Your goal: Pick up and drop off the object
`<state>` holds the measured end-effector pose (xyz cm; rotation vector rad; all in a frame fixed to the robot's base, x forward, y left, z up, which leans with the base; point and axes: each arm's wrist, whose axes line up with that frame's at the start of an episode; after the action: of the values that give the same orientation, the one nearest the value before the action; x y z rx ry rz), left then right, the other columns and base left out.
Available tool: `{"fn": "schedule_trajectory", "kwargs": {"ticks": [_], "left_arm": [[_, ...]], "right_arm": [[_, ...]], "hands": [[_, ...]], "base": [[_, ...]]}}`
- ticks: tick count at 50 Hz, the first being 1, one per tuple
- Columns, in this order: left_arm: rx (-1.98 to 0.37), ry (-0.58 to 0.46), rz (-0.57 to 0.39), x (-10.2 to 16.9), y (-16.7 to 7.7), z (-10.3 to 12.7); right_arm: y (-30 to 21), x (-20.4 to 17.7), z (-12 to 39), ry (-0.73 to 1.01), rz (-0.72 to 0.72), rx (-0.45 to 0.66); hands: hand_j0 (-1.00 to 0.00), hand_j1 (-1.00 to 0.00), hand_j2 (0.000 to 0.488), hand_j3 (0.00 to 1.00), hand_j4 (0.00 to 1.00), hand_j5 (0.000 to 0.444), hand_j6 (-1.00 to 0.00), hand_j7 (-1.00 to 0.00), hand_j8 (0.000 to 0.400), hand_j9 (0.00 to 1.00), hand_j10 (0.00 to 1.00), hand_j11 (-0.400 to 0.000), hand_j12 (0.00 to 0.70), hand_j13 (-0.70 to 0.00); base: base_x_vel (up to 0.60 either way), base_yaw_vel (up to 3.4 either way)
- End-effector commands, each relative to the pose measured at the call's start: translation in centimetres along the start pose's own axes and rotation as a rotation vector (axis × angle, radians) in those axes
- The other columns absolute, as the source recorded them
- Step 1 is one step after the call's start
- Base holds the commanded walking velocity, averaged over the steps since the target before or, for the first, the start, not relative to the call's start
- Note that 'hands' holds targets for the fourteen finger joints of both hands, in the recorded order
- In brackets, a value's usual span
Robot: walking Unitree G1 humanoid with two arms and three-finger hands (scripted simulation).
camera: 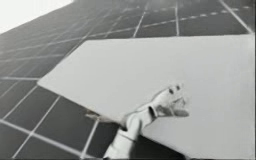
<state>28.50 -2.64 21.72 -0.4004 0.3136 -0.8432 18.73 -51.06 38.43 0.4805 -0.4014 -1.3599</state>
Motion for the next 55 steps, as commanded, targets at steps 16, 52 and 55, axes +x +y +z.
{"fn": "schedule_trajectory", "kwargs": {"ticks": [16, 52, 55], "left_arm": [[-0.259, -0.023, 0.399, -6.4, 10.6, -3.7], [-0.05, -0.735, 0.453, -15.5, 3.4, 3.4], [-0.016, -0.769, 0.467, -14.1, 4.1, 3.1]], "right_arm": [[14.7, -1.0, -24.2, 0.299, 0.159, -0.295], [8.2, -37.6, -11.3, -0.338, 1.296, -0.389], [7.1, -38.6, -14.0, -0.284, 1.306, -0.439]], "hands": [[0.0, 0.0, 0.0, 1.0, 1.0, 0.0, 0.0, 0.0, 0.0, 1.0, 1.0, -0.4, 0.0, -0.7], [0.0, 0.0, 0.0, 0.0, 0.0, 0.0, 0.0, 0.0, 0.0, 0.0, 0.0, 0.0, 0.0, 0.0], [0.0, 0.0, 0.0, 0.0, 0.0, 0.0, 0.0, 0.0, 0.0, 0.0, 0.0, 0.0, 0.0, 0.0]], "base": [[0.0, -0.36], [0.0, 0.32], [0.0, 0.16]]}}
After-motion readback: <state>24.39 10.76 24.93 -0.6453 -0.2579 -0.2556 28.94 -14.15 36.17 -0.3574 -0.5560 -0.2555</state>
